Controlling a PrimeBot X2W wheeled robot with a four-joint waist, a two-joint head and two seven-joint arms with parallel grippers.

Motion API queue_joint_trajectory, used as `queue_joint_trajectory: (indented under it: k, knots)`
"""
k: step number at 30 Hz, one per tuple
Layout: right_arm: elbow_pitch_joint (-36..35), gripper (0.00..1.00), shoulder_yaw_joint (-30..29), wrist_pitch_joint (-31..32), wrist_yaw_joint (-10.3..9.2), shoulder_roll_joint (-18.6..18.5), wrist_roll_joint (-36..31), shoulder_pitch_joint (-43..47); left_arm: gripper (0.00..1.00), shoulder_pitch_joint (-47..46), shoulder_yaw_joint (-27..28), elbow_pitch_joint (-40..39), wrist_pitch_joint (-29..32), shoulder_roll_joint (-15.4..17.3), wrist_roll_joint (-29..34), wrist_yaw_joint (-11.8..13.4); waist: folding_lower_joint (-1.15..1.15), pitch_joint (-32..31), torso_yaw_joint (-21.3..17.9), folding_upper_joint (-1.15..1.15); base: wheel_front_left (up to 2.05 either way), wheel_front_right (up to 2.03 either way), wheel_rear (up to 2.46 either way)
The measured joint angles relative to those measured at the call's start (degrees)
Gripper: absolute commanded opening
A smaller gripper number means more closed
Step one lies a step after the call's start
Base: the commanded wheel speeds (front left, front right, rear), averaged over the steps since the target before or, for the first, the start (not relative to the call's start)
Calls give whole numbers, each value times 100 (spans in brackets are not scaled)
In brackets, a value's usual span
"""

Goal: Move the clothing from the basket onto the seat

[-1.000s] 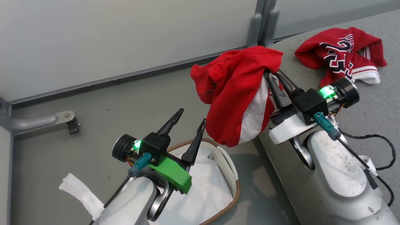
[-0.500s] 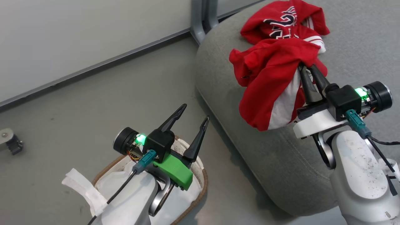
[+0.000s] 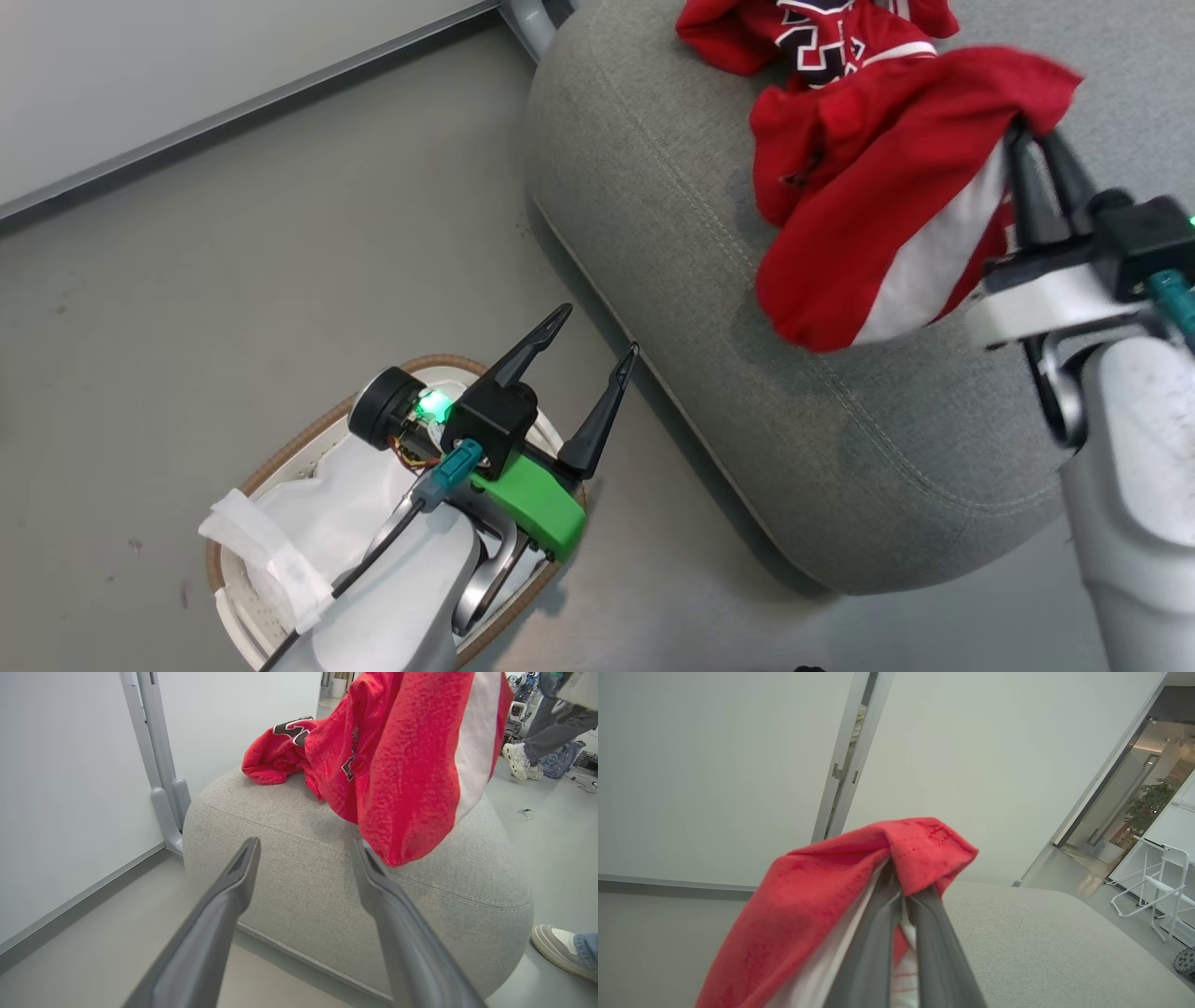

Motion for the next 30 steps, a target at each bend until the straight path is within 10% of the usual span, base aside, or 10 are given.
queue_joint_trajectory:
  k: [18, 30]
  knots:
    - [1537, 0, -2504, -1, -1, -1764, -549, -2362, 100, -296, -63, -167, -9, -135, 332, -48, 0, 596, 1391, 0, 0, 0, 0]
    - [2687, 0, -2571, 0, -1, -1137, -1015, -2071, 100, -299, 91, -285, -9, -68, 467, 32, 1, 1335, 1989, 0, 0, 0, 0]
